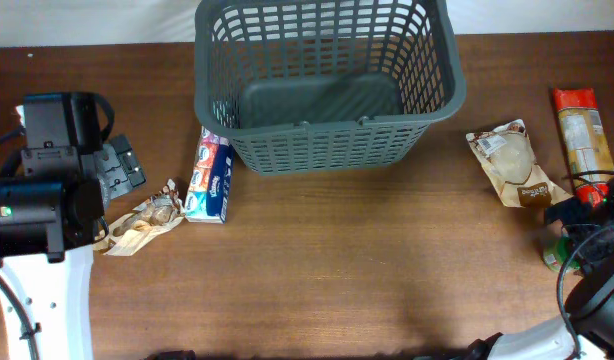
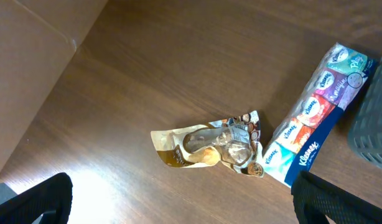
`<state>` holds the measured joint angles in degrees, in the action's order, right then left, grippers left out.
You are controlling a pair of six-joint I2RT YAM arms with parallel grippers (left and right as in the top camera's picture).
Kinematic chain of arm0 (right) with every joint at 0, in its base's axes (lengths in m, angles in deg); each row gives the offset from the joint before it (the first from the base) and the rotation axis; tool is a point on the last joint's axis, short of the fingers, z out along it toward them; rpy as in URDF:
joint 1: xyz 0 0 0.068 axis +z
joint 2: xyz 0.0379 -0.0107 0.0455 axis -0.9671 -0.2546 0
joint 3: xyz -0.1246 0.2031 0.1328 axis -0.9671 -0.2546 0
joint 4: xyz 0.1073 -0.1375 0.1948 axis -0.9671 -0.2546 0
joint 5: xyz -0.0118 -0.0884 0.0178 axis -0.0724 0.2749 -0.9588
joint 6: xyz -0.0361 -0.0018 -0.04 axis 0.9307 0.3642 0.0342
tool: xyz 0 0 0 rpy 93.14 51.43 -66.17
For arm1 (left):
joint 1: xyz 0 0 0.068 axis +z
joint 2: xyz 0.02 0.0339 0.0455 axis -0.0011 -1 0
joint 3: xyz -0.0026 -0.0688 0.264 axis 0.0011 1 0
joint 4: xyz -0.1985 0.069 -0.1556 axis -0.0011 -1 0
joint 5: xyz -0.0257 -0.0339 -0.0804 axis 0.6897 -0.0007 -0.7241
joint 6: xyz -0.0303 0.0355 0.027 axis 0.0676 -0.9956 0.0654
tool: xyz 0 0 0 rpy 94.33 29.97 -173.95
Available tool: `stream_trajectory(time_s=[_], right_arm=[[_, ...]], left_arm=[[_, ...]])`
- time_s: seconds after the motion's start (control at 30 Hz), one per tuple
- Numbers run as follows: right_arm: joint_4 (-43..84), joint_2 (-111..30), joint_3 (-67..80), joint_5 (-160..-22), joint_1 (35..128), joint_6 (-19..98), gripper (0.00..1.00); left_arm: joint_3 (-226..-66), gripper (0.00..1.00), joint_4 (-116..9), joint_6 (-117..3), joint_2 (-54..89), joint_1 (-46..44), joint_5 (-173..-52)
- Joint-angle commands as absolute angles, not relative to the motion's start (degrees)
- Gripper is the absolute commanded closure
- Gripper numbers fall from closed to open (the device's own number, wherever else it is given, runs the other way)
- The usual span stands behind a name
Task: Pack container
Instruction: 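Close the right gripper on the jar and lift it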
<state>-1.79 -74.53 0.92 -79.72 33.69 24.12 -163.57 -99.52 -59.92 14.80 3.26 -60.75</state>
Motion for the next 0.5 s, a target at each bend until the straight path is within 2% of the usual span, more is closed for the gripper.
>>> stream_trajectory(time_s=[0.0, 0.47], right_arm=[[-1.5, -76.7, 0.4, -79.5, 34.0, 24.7, 0.01], [-0.6, -76.9, 0.4, -76.7, 34.0, 24.7, 0.01]], left_arm=[[-163.8, 0.01, -100.0, -60.2, 14.7, 3.6, -61.0], [-163.8, 0.01, -100.4, -60.2, 14.7, 3.6, -61.0]])
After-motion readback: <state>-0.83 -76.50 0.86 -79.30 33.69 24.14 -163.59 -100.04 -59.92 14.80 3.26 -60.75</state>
